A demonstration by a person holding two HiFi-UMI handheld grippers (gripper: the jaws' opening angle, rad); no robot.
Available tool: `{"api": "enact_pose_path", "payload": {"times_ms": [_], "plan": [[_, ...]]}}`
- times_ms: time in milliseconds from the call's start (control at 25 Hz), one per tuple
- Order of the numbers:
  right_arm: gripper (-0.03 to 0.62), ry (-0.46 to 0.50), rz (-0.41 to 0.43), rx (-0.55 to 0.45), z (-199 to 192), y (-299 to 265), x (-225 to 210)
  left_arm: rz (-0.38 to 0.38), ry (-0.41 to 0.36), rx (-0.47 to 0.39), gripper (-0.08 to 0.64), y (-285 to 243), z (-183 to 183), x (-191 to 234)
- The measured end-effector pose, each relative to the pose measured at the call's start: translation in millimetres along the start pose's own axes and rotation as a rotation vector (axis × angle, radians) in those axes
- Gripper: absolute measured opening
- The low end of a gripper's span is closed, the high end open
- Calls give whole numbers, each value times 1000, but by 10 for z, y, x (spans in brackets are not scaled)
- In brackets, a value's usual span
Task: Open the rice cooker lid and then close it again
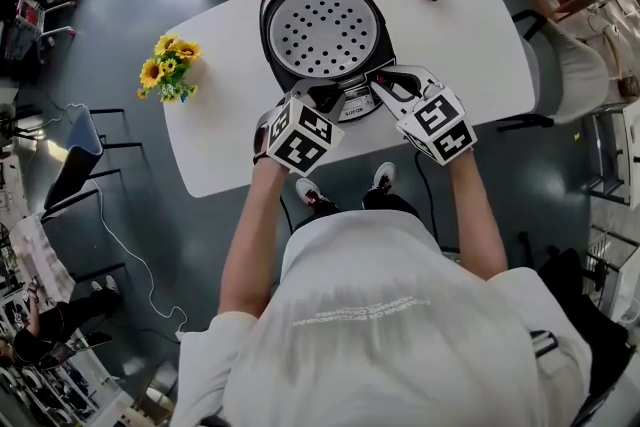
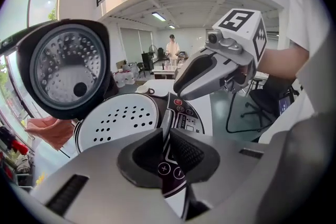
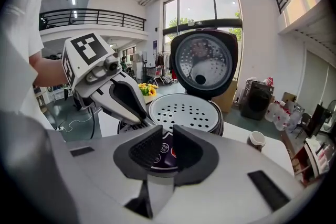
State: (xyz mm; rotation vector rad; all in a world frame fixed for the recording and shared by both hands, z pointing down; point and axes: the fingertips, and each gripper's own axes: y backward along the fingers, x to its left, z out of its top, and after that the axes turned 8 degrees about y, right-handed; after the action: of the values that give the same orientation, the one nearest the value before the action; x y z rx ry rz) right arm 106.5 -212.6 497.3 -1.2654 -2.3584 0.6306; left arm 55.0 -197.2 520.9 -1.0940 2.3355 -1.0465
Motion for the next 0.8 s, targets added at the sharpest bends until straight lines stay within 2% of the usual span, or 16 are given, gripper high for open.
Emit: {"api": "enact_pose_path", "payload": {"times_ms": [160,400,520,680,800], "plan": [[77,2,-13,1,-25,-11,-14,17,-3,-6,52,-26,-8,47],[77,7,-33,-10,78,18,-52,3,3,-28,52,-29,-13,51],[77,8,-54,-30,185,54,-96,-8,56,-135,51,-5,2,76],[77,2,-91,-77,363,119,-199,-83,166,-279,52,80,-25,130],[77,-16,-117,-120,506,172,-277,-60,260,-365,52,229,8,301]]}}
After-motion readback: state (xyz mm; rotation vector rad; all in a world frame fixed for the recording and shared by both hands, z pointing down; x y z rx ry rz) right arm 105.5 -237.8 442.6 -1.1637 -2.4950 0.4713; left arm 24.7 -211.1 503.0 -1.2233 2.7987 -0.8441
